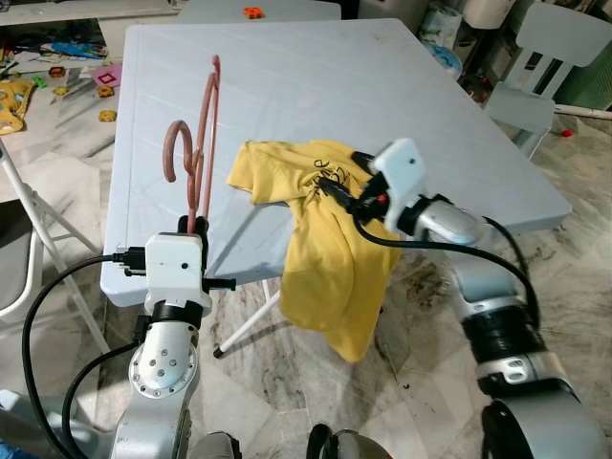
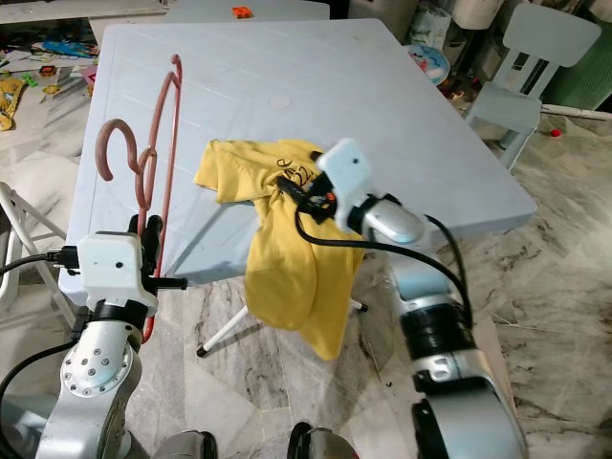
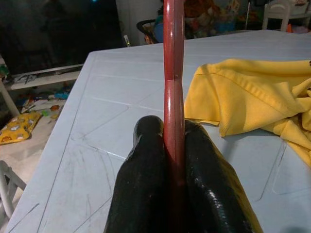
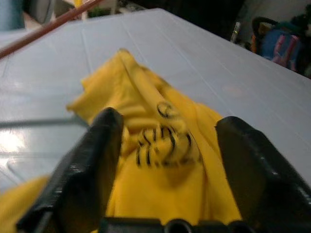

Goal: Hang hanger

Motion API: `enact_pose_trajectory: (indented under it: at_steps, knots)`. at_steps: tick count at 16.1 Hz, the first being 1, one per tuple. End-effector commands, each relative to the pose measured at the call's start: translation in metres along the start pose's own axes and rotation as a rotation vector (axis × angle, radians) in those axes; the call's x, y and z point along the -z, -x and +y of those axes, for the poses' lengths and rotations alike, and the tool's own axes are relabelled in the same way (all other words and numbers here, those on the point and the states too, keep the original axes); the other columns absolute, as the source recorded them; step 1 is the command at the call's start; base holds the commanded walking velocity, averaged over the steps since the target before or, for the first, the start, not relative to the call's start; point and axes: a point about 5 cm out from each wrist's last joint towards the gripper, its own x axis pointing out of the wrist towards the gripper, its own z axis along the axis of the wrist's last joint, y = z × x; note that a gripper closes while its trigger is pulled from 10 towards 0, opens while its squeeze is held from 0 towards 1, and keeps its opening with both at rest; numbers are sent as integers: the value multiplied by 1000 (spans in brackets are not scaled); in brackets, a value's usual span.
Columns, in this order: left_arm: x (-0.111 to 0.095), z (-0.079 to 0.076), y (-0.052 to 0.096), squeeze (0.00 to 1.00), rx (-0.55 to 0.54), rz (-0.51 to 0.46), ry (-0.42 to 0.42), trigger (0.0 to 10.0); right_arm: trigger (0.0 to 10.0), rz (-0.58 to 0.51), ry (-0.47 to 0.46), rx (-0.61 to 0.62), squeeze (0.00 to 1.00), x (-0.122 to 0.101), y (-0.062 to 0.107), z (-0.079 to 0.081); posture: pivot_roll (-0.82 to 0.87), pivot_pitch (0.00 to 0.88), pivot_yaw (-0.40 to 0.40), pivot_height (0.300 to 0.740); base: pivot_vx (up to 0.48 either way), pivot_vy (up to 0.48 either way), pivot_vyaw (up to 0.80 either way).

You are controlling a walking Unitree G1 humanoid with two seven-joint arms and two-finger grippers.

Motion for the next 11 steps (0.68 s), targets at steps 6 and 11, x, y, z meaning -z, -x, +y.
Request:
enact_pose_trajectory:
  at_steps: [6,11]
  knots:
    - [3,-5,1,0,30,11,5,10000,10000,183,47,-159,1000,20,31,15,62,159,-62,740,0,0,0]
    - [4,-2,0,0,29,17,-3,10000,10000,243,17,-133,890,30,28,28,74,156,-59,740,0,0,0]
